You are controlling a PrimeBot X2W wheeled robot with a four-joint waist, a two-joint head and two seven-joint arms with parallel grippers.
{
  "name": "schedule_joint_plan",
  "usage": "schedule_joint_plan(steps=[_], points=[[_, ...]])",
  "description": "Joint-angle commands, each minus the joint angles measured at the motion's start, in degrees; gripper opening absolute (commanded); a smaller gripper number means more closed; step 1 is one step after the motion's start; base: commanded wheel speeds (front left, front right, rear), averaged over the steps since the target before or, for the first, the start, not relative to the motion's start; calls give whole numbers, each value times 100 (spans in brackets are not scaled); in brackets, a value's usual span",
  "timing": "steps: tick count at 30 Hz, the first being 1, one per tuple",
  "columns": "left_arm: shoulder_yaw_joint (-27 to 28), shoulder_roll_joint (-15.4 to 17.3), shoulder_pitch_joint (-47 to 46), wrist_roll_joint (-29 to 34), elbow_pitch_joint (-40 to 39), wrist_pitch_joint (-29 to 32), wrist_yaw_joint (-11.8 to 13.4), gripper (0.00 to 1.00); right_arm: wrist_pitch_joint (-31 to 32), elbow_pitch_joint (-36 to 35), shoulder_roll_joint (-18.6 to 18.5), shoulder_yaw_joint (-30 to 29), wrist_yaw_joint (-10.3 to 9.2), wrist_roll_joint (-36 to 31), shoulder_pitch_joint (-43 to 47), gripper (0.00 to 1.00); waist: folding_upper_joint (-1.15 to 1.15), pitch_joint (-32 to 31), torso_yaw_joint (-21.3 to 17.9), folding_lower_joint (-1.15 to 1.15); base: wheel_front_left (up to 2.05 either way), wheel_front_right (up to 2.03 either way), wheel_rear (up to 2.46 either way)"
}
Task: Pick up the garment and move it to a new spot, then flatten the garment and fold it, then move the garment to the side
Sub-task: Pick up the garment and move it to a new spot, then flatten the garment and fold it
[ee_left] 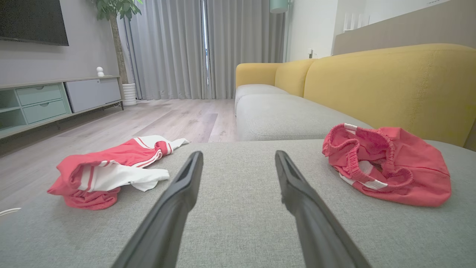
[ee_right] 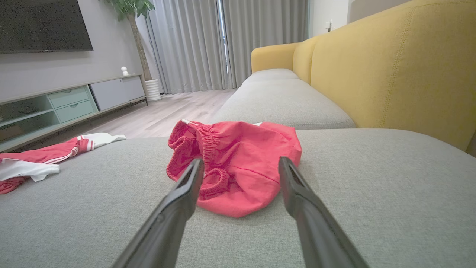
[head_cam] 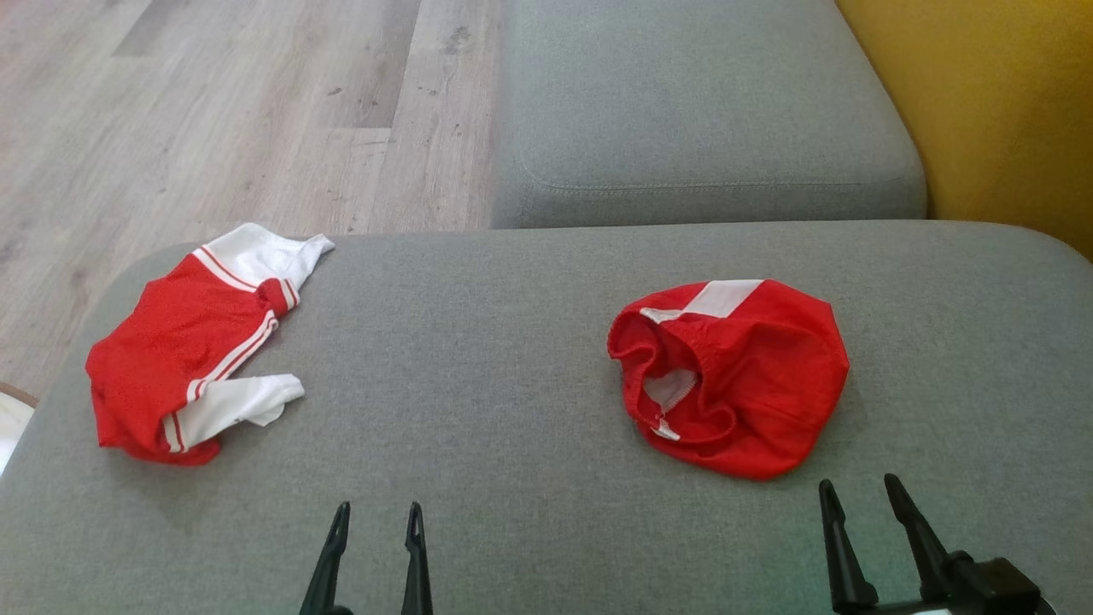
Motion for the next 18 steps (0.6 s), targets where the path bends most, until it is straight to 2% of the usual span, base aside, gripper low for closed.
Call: schedule_joint_plan(steps=[1,18], points=[[133,-47,-148,18,-185,-54,-11,100,-21,-202,-41,137,-4,-11,-133,100,0,4,-5,0,0,0,0],[57,-47,-175,-10,-141,-54,71,100,-21,-267,-40,134,-4,-13,-126,100,0,98,-38,0,0,0,0]])
